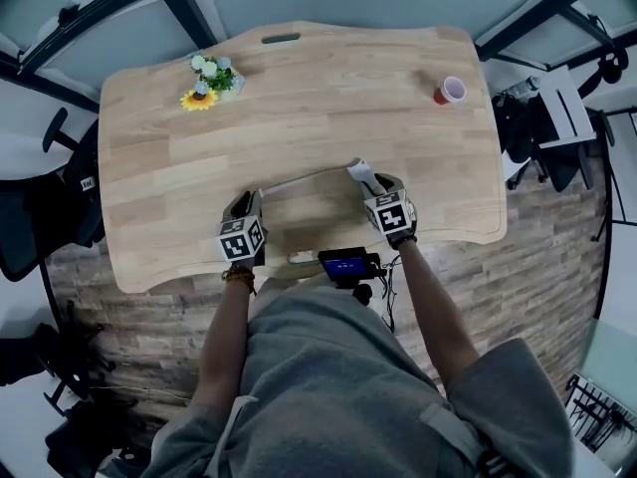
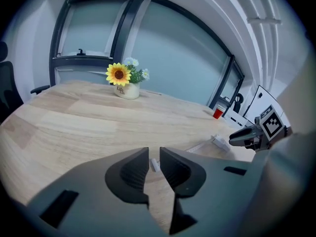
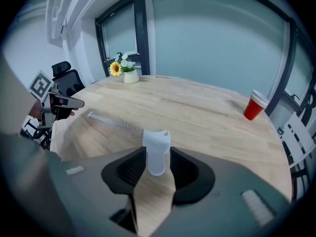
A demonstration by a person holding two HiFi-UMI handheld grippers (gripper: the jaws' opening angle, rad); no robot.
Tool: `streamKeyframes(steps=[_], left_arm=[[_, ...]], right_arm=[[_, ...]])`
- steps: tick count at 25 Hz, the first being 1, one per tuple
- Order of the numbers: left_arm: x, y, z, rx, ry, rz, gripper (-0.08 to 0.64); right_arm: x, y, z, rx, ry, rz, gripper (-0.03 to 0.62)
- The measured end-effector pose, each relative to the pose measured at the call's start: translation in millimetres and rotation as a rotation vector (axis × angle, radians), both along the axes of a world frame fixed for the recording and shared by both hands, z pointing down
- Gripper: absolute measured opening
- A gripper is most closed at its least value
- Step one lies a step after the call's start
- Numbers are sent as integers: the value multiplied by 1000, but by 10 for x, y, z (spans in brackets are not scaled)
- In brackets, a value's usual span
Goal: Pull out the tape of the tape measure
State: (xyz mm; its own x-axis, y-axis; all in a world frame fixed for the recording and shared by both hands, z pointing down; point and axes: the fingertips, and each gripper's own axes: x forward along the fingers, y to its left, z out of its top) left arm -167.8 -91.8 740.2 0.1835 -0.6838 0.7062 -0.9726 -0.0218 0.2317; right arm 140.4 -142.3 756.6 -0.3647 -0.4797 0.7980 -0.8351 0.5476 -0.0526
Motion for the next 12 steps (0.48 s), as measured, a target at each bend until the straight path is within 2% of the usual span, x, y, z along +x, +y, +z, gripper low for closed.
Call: streamKeyframes(steps=[12], left_arm=[[-249,-319,-673,187,-60,-30,60]], right_arm=[[317,-332,-555,96,-12,104,160]])
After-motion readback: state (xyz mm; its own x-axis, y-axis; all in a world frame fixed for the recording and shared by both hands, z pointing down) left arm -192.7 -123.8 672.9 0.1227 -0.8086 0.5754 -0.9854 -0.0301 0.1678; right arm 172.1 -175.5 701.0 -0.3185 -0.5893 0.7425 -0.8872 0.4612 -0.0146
